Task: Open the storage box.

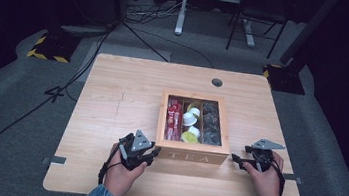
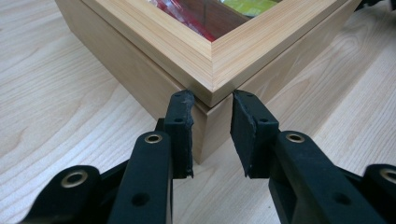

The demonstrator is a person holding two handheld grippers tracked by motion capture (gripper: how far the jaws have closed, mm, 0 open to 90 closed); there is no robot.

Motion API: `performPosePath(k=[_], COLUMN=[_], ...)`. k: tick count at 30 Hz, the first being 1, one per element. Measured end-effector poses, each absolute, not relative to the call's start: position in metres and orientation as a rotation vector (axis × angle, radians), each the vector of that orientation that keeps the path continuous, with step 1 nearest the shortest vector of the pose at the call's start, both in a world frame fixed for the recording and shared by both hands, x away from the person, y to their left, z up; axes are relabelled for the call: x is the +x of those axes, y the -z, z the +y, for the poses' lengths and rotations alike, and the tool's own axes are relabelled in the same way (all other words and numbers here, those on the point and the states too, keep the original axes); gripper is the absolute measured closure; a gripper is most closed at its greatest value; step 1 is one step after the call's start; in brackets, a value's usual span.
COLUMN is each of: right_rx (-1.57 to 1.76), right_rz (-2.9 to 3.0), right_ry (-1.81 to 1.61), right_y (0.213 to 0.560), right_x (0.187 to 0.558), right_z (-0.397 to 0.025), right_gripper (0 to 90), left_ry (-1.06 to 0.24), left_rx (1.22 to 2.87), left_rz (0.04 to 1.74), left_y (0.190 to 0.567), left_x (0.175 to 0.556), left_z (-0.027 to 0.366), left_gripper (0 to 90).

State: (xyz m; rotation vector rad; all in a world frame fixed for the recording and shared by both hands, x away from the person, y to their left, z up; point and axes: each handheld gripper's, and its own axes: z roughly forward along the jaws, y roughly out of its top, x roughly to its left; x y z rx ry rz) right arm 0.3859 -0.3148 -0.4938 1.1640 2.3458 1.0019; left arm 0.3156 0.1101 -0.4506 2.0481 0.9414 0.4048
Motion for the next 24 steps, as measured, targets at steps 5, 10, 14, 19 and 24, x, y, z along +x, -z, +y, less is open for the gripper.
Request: performPosePath(k=[5,10,14,19,24], right_rx=[1.044,0.904,0.886,0.883,0.902], right_rz=[2.359,2.436,2.449,2.43,2.395], right_ry=[-1.09,-1.164,-1.214,-1.224,-1.233], right_y=[0.457,0.442,0.439,0.442,0.444], right_x=[0.364,0.351,0.347,0.348,0.35], right_z=[-0.308,-0.291,-0.28,-0.273,-0.27], right_gripper=[28.5,36.2,46.7,55.4,57.8], left_ry=[-0.404,-0.419,-0.418,-0.42,-0.418], left_rx=[2.044,2.051,2.059,2.059,2.056], left_rz=[0.934,0.923,0.926,0.929,0.933], left_y=[0.449,0.447,0.447,0.446,0.446], left_x=[0.316,0.317,0.317,0.317,0.318], left_z=[0.111,0.11,0.11,0.109,0.108], left_gripper=[69.5,68.9,68.7,68.6,67.3])
